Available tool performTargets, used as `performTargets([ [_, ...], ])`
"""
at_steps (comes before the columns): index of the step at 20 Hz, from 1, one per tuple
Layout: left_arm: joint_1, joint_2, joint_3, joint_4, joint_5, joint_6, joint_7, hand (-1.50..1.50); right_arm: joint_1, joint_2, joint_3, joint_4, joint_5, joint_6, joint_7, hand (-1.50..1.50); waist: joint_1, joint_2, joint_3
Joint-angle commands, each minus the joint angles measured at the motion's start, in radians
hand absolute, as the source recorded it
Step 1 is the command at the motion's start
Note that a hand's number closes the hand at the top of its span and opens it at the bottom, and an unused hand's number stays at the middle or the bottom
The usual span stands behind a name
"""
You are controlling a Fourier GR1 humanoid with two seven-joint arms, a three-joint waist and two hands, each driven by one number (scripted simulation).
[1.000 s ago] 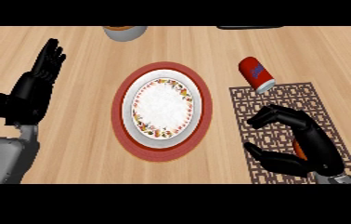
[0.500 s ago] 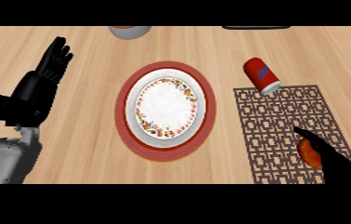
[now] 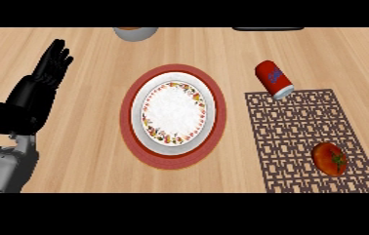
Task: Pick the tomato from the placemat and place it in the plate
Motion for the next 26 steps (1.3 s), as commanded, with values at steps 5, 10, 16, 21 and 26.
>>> performTargets([
  [5,-0.011,0.005,0.014,-0.004,0.004,-0.017,0.019,0.00,0.141,-0.267,-0.120,-0.114,0.095,0.177,0.312,-1.50,0.001,0.001,0.001],
  [10,-0.021,-0.031,-0.003,-0.035,-0.026,-0.005,0.041,0.00,0.082,-0.214,0.002,-0.193,0.200,0.208,0.534,-1.50,0.023,0.003,0.004],
  [16,-0.005,-0.088,-0.002,0.007,-0.077,-0.017,-0.014,0.00,-0.112,-0.103,0.104,-0.048,0.351,0.228,0.598,-1.50,0.028,0.006,0.004],
  [21,-0.051,-0.097,0.019,0.084,-0.092,-0.042,-0.020,0.00,-0.169,-0.082,0.121,0.055,0.445,0.266,0.633,-1.50,0.022,0.007,0.004],
  [26,0.034,-0.088,0.061,-0.021,-0.077,-0.096,0.002,0.00,-0.228,-0.035,0.063,0.065,0.430,0.376,0.694,-1.50,0.024,0.003,0.004],
])
